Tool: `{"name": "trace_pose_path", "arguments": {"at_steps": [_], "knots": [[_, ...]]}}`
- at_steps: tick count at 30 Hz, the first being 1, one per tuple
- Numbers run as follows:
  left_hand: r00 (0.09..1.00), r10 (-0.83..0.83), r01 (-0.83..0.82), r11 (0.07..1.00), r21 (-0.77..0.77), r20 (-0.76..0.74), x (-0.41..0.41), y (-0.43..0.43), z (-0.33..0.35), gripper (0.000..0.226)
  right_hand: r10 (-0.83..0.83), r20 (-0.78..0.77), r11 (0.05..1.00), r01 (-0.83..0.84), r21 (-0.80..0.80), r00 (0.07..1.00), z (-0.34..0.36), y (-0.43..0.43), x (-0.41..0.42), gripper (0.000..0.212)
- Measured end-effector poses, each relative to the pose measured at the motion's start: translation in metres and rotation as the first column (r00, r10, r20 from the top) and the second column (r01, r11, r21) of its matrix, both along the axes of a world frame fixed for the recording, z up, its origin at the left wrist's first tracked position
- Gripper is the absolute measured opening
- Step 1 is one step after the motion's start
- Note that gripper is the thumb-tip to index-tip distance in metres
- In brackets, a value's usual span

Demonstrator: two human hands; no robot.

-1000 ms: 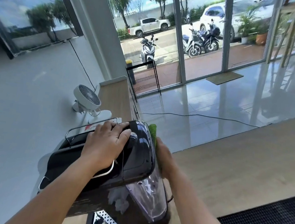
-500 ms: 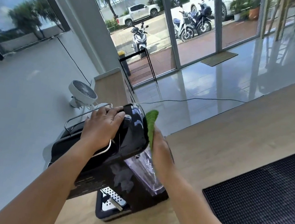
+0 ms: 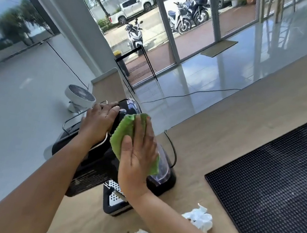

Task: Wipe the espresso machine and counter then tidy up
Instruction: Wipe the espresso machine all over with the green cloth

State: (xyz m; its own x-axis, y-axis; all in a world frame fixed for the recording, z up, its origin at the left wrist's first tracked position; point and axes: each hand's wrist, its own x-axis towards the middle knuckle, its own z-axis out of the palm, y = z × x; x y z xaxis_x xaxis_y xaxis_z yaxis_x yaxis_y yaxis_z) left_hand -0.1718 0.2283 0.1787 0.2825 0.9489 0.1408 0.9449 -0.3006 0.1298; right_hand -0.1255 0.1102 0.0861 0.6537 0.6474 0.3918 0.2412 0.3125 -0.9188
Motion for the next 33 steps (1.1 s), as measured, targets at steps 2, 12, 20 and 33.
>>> {"name": "trace_pose_path", "arguments": {"at_steps": [2,12,20,33], "knots": [[1.000,-0.002,0.002,1.000,-0.002,-0.018,-0.001,-0.002,-0.001,0.043,-0.073,0.117,0.997,0.073,0.010,0.990,-0.030,0.007,-0.007,0.057],[1.000,-0.005,0.005,1.000,-0.003,0.009,0.004,-0.007,0.003,0.043,-0.105,-0.363,0.976,0.025,-0.218,0.926,-0.089,-0.013,-0.024,0.071],[0.999,-0.033,0.033,0.999,0.014,-0.004,-0.003,0.002,0.000,0.046,-0.125,-0.060,0.976,0.112,-0.186,0.990,-0.106,-0.002,-0.023,0.067],[1.000,-0.014,0.013,1.000,0.011,0.028,-0.001,0.000,-0.001,0.045,-0.035,-0.118,0.987,0.015,-0.163,0.992,-0.081,0.010,0.014,0.061]]}}
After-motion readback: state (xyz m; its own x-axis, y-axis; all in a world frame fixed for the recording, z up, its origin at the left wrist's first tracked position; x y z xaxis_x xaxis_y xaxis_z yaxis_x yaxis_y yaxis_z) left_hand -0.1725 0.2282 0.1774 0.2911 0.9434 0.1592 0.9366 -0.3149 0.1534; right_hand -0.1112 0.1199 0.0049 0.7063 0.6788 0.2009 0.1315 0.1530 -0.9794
